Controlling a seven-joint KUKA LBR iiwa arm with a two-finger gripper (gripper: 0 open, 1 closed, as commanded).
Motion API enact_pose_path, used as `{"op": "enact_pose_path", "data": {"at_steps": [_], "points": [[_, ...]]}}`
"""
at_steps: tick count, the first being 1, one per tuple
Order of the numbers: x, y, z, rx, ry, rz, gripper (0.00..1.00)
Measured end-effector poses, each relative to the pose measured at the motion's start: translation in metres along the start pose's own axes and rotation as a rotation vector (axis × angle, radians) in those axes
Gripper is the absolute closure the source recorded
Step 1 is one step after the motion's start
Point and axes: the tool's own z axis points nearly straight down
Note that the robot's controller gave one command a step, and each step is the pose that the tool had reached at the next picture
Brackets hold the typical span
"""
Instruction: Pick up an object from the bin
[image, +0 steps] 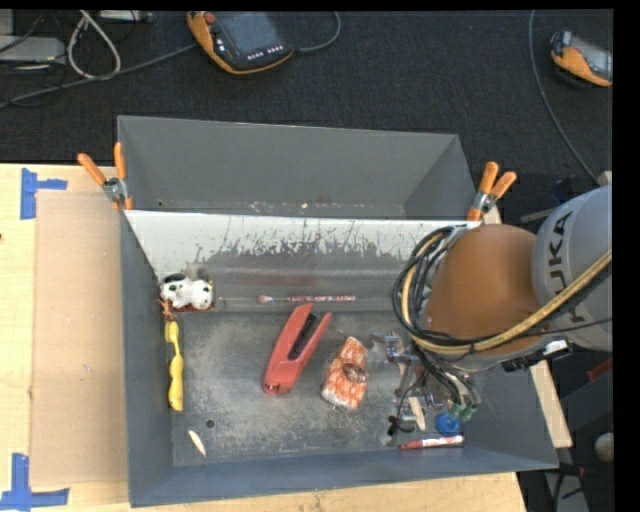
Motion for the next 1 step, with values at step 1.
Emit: {"op": "enact_pose_path", "data": {"at_steps": [1], "points": [[-0.0019, 0.0, -0.0034, 0.0, -0.008, 0.0, 0.0]]}}
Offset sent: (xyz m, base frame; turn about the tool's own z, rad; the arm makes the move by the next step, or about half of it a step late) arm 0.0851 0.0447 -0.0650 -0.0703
